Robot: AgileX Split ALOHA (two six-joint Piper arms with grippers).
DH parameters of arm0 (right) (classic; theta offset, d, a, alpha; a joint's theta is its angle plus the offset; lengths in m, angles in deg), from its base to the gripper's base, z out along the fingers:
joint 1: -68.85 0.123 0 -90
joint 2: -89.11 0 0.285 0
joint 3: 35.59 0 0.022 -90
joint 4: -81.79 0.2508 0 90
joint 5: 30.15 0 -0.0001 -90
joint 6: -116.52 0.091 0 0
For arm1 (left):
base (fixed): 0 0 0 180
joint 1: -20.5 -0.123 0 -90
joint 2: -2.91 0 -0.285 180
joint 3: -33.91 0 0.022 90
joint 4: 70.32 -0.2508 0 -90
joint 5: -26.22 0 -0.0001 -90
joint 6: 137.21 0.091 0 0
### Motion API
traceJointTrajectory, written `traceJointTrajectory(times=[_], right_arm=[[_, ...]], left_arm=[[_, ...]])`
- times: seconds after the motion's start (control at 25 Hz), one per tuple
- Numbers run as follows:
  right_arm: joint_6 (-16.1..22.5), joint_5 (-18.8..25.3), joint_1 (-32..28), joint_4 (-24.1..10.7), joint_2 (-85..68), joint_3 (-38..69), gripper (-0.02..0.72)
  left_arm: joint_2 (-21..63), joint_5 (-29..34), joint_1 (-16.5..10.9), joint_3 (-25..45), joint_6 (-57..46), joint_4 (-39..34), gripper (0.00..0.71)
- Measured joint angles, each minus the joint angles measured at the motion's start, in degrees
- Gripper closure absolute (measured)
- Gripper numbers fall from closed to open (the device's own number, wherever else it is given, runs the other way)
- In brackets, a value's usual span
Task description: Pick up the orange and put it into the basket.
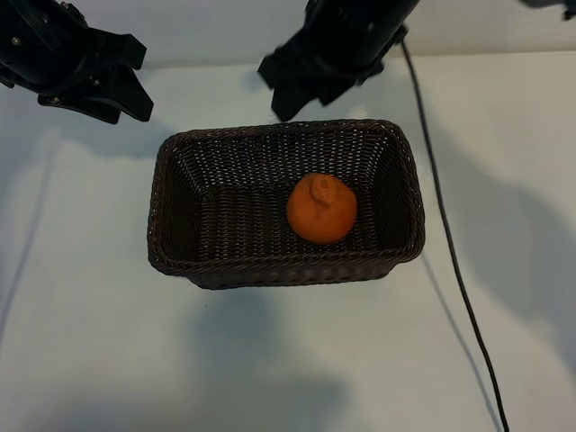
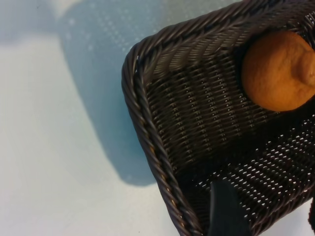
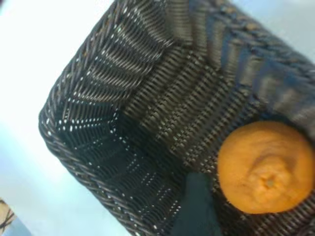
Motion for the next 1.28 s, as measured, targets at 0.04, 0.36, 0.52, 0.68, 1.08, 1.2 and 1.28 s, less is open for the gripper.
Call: traceJointTrajectory(times=[0.04, 0.36, 0.52, 0.68, 1.08, 1.2, 1.28], right_arm=[[0.4, 0.0, -0.5, -0.2, -0.5, 0.0, 0.154], [0.9, 0.2, -2.7, -0.8, -4.6, 0.0, 0.154], [0.9, 0.2, -2.7, -0.9, -5.0, 0.0, 0.154], [1.0, 0.0, -2.8, -3.2, -5.1, 1.1, 0.154], [-1.3, 0.0, -11.1, -2.4, -5.1, 11.3, 0.154], [-2.0, 0.0, -14.5, -2.1, -5.3, 12.0, 0.154], [-2.6, 0.0, -16.7, -2.1, -5.9, 12.4, 0.154]], left_arm=[[0.0, 0.0, 0.0, 0.0, 0.0, 0.0, 0.266], [0.0, 0.0, 0.0, 0.0, 0.0, 0.0, 0.266], [0.0, 0.0, 0.0, 0.0, 0.0, 0.0, 0.266], [0.0, 0.0, 0.0, 0.0, 0.0, 0.0, 0.266], [0.0, 0.0, 0.0, 0.0, 0.0, 0.0, 0.266], [0.0, 0.0, 0.0, 0.0, 0.0, 0.0, 0.266], [0.0, 0.0, 0.0, 0.0, 0.0, 0.0, 0.266]])
